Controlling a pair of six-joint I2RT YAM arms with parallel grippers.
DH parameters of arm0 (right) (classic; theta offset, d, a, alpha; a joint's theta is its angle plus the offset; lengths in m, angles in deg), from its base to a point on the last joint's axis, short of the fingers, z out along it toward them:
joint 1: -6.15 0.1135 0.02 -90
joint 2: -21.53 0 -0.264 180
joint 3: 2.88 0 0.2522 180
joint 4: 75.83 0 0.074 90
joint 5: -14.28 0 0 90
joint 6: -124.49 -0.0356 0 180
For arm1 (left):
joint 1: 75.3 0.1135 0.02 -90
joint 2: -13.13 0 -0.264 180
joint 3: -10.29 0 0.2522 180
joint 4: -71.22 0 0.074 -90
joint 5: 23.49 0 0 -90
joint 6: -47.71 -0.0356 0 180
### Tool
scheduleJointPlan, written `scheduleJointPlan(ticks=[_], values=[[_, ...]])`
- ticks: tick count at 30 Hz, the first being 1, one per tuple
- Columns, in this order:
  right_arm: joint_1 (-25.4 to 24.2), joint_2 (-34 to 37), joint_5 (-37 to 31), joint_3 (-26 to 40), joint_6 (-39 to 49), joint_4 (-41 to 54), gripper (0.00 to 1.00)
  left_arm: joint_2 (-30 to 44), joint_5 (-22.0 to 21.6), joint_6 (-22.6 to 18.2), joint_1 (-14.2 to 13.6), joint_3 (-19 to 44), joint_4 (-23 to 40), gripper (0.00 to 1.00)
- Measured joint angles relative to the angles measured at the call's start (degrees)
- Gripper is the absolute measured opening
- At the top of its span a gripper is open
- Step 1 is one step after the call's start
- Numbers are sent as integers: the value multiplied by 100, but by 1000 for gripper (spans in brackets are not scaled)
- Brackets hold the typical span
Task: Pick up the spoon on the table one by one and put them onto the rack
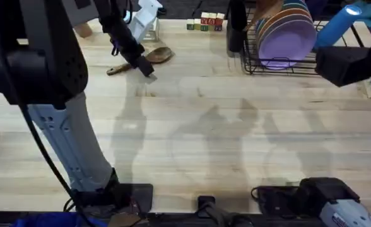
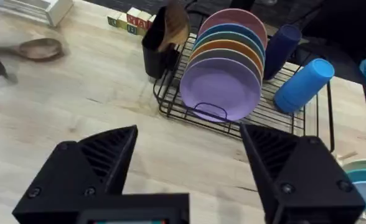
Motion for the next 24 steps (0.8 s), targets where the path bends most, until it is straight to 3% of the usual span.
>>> scheduleJointPlan(ticks=[24], values=[[0, 0, 2, 0, -2, 2, 993, 234, 523, -35, 174, 232, 133, 993]])
